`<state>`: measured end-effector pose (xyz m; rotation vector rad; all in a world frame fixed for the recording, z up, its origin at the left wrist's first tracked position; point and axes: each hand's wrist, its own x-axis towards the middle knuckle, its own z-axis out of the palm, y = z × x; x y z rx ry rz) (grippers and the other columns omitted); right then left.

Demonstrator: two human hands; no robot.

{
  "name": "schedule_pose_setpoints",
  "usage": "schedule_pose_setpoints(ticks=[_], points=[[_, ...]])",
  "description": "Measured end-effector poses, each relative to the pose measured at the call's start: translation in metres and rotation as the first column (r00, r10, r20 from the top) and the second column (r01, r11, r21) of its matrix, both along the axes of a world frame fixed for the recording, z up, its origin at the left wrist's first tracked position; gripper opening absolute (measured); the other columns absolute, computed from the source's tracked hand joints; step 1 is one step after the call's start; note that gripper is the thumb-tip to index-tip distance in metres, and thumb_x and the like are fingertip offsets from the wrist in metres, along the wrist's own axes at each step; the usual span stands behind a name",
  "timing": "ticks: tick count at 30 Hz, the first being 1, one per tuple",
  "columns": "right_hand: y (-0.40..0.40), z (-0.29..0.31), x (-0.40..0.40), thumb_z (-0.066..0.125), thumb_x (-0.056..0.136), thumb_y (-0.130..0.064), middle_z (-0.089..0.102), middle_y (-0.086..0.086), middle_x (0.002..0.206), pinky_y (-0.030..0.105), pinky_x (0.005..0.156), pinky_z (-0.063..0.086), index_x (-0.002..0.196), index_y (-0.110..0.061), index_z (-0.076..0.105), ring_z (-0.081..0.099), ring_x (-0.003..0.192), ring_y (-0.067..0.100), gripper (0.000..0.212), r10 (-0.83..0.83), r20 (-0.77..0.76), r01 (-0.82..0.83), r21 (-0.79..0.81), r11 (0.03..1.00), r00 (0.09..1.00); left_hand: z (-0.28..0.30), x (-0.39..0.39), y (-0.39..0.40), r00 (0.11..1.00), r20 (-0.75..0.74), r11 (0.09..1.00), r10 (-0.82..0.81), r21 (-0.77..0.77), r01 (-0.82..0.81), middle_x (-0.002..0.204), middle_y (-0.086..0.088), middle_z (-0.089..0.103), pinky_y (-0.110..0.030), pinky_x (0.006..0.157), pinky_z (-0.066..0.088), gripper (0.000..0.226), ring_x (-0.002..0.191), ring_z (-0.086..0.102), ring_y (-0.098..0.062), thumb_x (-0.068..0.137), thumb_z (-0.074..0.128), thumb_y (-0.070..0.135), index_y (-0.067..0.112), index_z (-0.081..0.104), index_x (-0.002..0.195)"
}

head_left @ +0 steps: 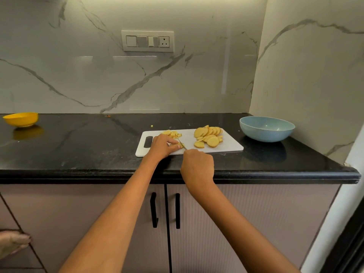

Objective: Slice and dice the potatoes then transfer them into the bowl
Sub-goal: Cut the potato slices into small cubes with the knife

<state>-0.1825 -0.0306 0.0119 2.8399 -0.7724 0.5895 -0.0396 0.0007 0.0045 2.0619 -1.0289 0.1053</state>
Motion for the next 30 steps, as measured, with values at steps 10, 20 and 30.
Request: schedule_pose_setpoints(ticks=[10,20,30], points=[[-0.0093,0.0052,0.0003,0.045,0.097,-0.017,0.061,0.007,0.112,0.025,0.070,0.037,0.116,-0.007,0.055,0.061,0.100,0.020,0.023,-0.060,0.035,0.051,0.212,0.976,0.998,-0.0070,0.0048,0.0032,0.986,-0.157,0.987,0.063,-0.137,-0.085,0.118,-0.010,0.064,-0.020,0.083,0.040,0.036,0.096,0.054,-0.012,0.082,0.069,0.015,0.003,0.064,0.116],[-0.0019,0.0090,0.0054,0.046,0.097,-0.021,0.058,0.007,0.118,0.026,0.071,0.035,0.121,-0.010,0.052,0.058,0.105,0.021,0.028,-0.015,0.016,0.011,0.226,0.974,1.000,-0.0071,0.0057,0.0024,0.987,-0.150,0.990,0.060,-0.119,-0.079,0.101,-0.010,0.070,-0.021,0.076,0.043,0.023,0.083,0.057,-0.010,0.079,0.072,0.011,0.004,0.072,0.100],[-0.0028,0.0071,0.0075,0.045,0.098,-0.021,0.059,0.006,0.116,0.025,0.070,0.035,0.120,-0.011,0.053,0.059,0.103,0.020,0.026,-0.029,0.022,0.024,0.202,0.979,0.999,-0.0071,0.0051,0.0029,0.990,-0.128,0.991,0.054,-0.117,-0.069,0.101,-0.009,0.070,-0.023,0.075,0.042,0.021,0.068,0.052,-0.003,0.080,0.071,0.012,0.004,0.072,0.099]])
